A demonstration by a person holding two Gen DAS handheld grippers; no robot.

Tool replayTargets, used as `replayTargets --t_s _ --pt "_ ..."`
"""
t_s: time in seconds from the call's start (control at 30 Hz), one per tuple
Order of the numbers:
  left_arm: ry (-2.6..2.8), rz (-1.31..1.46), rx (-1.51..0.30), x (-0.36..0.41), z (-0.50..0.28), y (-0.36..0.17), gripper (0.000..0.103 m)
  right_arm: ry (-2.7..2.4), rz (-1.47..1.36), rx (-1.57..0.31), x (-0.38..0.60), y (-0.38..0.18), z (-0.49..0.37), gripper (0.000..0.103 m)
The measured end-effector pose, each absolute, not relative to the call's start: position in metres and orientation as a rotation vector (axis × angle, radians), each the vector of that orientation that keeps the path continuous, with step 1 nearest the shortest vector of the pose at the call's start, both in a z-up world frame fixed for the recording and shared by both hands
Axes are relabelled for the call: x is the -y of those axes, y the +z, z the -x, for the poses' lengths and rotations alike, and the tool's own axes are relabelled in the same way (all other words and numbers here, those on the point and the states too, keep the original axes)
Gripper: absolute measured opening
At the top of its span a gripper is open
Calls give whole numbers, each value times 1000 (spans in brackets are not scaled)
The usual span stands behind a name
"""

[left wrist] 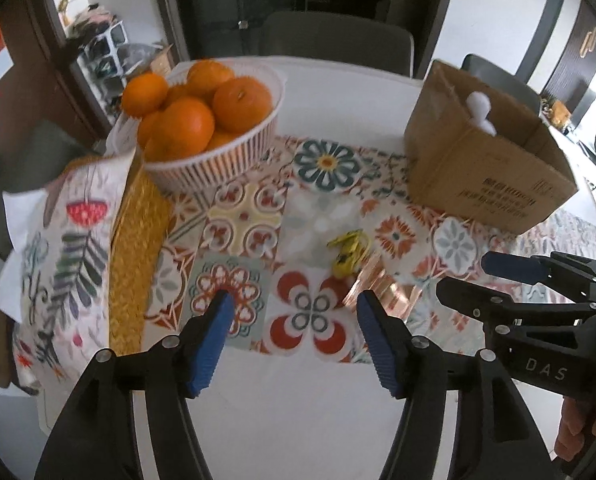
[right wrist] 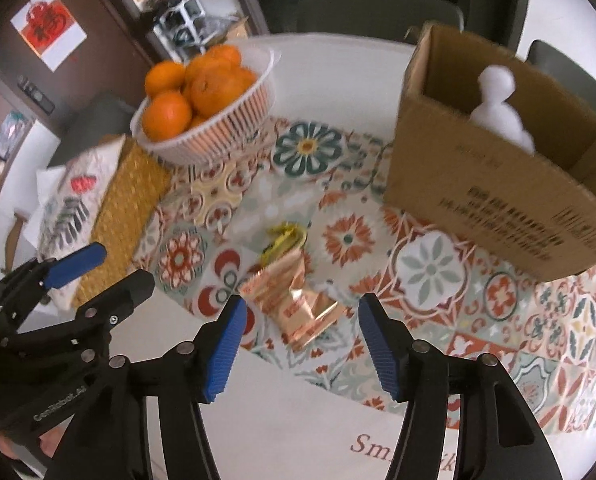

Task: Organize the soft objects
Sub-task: 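Grasp the Fortune Biscuits packet with the right tool while the left tool approaches the yellow strap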

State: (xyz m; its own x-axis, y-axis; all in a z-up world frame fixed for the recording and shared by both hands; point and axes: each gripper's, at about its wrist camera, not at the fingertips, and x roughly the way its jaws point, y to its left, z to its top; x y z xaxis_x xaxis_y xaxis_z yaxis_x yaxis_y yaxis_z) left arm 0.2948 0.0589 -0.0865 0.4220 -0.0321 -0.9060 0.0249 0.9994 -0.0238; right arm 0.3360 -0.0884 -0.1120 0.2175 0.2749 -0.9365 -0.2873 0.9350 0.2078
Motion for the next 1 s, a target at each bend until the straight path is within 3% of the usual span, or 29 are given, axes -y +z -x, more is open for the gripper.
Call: replayTargets --t_s 0.43,1.0 --pt "54 44 -1232 -79 -277 -134 69 482 209 -1418 56 -169 -335 71" --pt "118 86 -1343 -96 -275 -184 69 545 456 -1445 18 -220 -351 73"
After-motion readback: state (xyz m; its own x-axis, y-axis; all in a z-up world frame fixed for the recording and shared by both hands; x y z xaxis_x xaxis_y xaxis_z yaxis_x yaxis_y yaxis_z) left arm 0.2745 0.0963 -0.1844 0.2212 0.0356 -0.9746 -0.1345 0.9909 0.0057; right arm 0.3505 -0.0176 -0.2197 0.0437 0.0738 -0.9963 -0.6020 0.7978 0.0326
